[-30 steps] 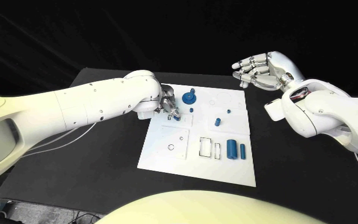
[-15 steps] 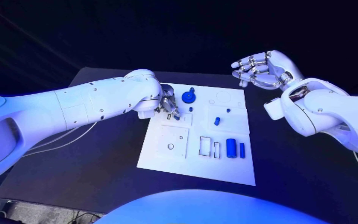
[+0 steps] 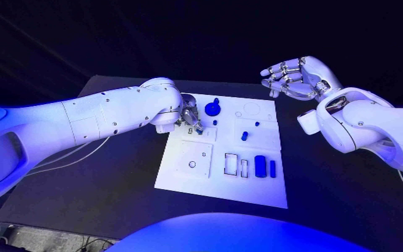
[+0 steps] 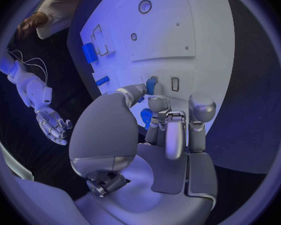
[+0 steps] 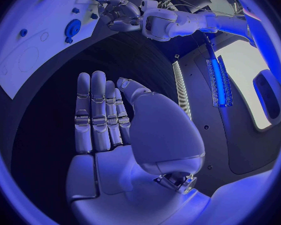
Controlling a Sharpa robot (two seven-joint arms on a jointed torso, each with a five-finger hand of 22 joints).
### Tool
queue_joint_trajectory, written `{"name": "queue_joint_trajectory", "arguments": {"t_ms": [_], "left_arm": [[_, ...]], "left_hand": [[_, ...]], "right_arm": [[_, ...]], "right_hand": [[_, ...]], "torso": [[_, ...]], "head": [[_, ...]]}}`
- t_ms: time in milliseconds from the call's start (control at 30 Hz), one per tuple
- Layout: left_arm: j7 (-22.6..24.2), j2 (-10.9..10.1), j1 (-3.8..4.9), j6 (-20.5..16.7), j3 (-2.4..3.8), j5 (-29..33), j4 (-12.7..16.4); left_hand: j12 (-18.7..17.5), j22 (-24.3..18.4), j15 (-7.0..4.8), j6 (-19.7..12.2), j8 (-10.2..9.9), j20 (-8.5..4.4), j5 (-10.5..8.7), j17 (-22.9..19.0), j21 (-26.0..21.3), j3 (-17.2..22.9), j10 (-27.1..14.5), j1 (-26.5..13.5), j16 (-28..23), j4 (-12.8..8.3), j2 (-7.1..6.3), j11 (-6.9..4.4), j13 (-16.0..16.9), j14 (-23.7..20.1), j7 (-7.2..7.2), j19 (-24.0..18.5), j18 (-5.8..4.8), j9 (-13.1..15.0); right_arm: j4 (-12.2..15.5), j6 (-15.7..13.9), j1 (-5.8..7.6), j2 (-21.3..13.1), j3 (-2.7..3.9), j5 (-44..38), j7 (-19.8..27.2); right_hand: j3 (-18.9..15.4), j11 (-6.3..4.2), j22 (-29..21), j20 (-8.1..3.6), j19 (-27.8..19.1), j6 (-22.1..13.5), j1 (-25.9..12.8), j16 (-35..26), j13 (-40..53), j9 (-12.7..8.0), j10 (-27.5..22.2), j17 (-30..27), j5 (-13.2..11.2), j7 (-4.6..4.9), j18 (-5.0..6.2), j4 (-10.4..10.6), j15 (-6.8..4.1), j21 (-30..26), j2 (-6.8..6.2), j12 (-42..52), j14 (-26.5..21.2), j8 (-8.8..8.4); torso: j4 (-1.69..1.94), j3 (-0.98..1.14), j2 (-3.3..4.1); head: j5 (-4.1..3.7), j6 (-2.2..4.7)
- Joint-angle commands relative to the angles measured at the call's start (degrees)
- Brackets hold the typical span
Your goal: Assemble the parts on the task board
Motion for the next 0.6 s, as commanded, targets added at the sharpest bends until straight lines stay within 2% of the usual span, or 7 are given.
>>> {"name": "queue_joint_trajectory", "arguments": {"t_ms": [33,600], "left_arm": [[-0.1,0.2,0.00,-0.2,0.02,0.2,0.1],[-0.5,0.5,0.00,3.0,0.01,0.6,0.1]], "left_hand": [[0.0,0.1,-0.50,1.1,0.2,0.02,0.20,10.6,0.4,9.7,0.5,-0.1,0.3,-9.9,0.56,-0.16,0.0,4.9,-0.71,0.3,-0.45,0.1],[0.0,0.2,-0.51,1.1,0.2,0.01,0.20,10.7,0.4,9.8,0.5,-0.1,0.4,-10.0,0.57,-0.18,0.0,4.9,-0.72,0.3,-0.46,0.1]], "right_arm": [[0.1,0.6,-0.04,0.0,0.01,-0.1,0.4],[0.1,0.7,-0.07,0.1,0.00,-0.1,0.3]], "right_hand": [[-0.2,0.10,0.1,0.08,0.0,0.0,-0.2,-0.4,-0.1,-0.1,0.5,0.1,0.2,0.50,0.15,-0.2,0.11,-0.3,0.50,-0.4,0.3,0.30],[-0.2,0.11,0.1,0.09,0.0,-0.1,-0.2,-0.5,-0.1,-0.1,0.4,0.1,0.3,0.50,0.15,-0.2,0.11,-0.4,0.49,-0.4,0.3,0.29]], "torso": [[0.01,0.01,-0.01],[-0.01,-0.01,0.02]], "head": [[0.01,-0.02],[-0.01,-0.15]]}}
